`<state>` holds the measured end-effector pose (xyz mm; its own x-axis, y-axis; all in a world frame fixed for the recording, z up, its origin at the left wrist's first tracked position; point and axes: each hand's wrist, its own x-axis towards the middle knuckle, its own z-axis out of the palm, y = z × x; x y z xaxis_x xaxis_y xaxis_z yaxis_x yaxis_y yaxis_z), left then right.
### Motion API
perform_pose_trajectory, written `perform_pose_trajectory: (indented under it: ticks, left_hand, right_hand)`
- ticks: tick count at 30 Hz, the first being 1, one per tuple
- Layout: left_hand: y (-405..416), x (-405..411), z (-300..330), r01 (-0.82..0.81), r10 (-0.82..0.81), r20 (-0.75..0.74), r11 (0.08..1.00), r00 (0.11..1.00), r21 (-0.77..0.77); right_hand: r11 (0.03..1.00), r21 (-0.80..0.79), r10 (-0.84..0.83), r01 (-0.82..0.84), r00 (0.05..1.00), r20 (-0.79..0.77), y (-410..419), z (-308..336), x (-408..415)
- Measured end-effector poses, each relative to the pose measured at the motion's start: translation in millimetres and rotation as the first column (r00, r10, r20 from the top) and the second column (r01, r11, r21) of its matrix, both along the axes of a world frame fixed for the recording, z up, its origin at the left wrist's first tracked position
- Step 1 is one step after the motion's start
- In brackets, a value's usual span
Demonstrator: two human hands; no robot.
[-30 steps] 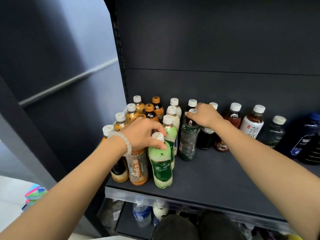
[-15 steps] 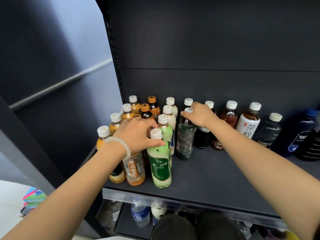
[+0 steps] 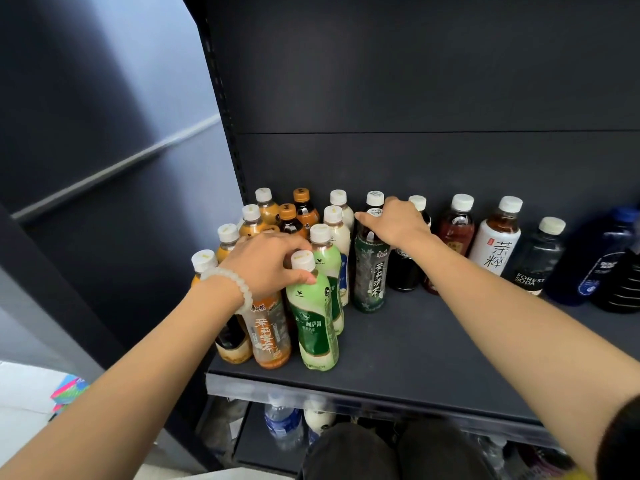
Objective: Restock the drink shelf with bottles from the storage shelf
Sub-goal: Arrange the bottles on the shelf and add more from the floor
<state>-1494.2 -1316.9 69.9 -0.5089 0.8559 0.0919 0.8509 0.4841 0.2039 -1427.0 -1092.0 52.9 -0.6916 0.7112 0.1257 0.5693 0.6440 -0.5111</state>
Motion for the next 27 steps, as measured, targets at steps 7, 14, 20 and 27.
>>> perform_pose_trajectory:
  ticks: [7, 14, 20, 27]
  left_hand:
    - [1, 3, -3, -0.02, 0.021, -0.016, 0.999, 1.0, 0.036]
    - [3, 4, -8, -0.023, 0.024, -0.029, 0.999, 0.999, 0.036]
    - [2, 7, -9, -0.022, 0.024, -0.054, 0.999, 0.998, 0.04]
    - [2, 7, -9, -0.017, 0.02, -0.055, 0.999, 0.998, 0.05]
  right_hand:
    - [0.988, -0.019, 0.154, -0.153, 0.986, 0.057, 2, 4, 7]
    - [0.998, 0.003, 0.066, -0.066, 0.998, -0.008, -7, -1, 0]
    - [0.999, 0.048, 0.001, 0.0, 1.0, -0.023, -11, -3, -2]
    - [0.999, 0.024, -0.029, 0.031, 0.995, -0.093, -6, -1, 3]
